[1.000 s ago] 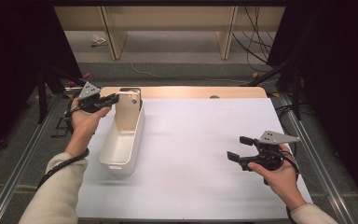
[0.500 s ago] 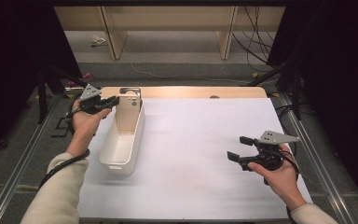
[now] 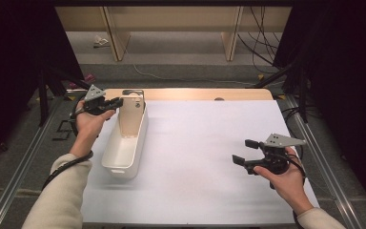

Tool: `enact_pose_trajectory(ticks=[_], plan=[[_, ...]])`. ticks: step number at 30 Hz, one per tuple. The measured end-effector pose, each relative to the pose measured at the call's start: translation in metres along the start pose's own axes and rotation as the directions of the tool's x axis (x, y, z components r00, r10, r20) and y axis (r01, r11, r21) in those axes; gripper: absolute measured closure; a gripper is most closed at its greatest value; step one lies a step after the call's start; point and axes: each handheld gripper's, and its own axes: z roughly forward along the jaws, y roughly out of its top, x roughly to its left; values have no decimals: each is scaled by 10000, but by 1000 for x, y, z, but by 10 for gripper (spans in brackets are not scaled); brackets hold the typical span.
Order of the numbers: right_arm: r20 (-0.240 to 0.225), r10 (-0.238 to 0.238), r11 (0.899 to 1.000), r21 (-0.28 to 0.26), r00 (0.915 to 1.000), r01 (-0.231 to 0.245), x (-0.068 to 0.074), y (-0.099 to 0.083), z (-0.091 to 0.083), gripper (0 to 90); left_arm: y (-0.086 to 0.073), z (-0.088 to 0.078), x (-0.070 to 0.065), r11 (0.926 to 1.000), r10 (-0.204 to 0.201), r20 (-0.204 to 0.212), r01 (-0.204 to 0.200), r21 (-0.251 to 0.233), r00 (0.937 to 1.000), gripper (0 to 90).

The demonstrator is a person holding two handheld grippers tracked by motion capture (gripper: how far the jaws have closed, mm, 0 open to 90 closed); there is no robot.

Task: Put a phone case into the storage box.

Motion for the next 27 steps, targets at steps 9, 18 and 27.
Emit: enact_pose_trajectory(ticks=[9,18,27], plan=[[-9,5,10000,9,10000,-5,0,0,0,164,1,6,1,9999,43,-62,-42,106,10000,781],[-16,30,10000,31,10000,-30,-1,0,1,164,4,13,3,9994,155,-206,-149,325,9997,769],[-33,31,10000,13,10000,-31,-1,0,1,165,6,18,4,9987,233,-344,-217,467,9991,763]])
